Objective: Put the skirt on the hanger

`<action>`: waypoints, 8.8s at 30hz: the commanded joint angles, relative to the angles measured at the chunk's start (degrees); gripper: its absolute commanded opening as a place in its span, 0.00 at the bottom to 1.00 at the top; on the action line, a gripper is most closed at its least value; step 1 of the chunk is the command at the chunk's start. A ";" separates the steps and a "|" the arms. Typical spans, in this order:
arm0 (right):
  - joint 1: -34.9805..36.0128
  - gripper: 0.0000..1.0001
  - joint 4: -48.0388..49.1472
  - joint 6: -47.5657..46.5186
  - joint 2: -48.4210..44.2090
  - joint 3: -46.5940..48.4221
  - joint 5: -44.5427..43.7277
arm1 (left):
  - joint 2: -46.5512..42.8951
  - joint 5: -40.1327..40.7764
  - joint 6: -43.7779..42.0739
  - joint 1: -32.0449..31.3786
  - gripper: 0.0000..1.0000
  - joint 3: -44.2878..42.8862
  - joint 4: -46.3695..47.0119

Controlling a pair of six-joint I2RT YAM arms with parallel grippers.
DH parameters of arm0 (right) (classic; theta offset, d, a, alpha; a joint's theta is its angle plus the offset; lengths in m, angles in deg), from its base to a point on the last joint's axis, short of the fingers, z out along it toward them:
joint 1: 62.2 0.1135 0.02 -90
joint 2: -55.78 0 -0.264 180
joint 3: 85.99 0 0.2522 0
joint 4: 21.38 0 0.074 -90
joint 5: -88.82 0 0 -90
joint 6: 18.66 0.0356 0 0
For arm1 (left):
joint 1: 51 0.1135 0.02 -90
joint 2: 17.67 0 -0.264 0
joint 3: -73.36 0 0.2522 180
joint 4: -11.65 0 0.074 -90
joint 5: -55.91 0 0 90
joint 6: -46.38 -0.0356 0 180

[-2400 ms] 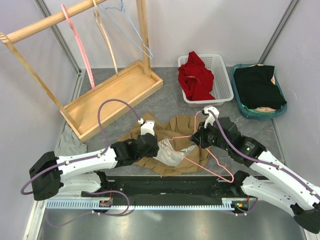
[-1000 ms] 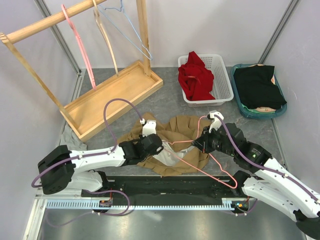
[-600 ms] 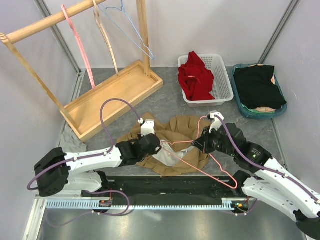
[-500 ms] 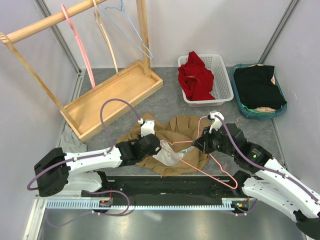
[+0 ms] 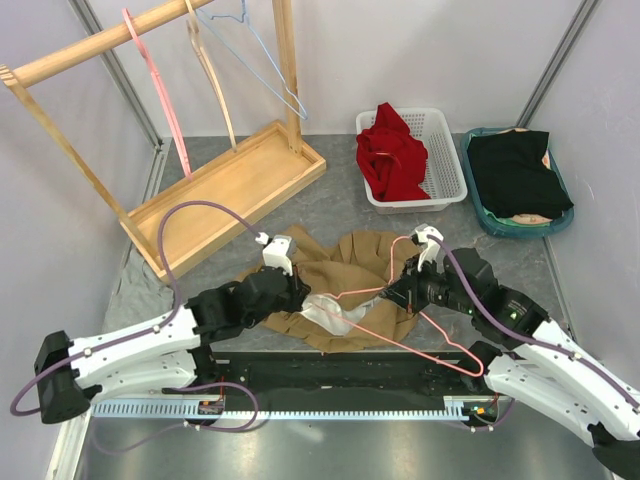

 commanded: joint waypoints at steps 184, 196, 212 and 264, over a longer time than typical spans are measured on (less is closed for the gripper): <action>2.35 0.00 44.96 6.77 -1.24 -20.32 11.55 | -18.17 20.36 16.44 -6.80 0.02 4.07 -19.94; 4.55 0.00 46.36 4.66 7.01 -18.74 7.00 | -18.00 18.61 14.86 -6.80 0.02 3.80 -18.89; 10.87 0.00 61.82 6.50 21.42 -17.95 1.20 | -16.42 16.15 13.10 -6.80 0.02 4.42 -15.55; 21.16 0.00 42.95 -12.47 27.86 1.65 5.41 | -16.59 -2.11 -15.62 -6.80 0.77 -8.24 -14.50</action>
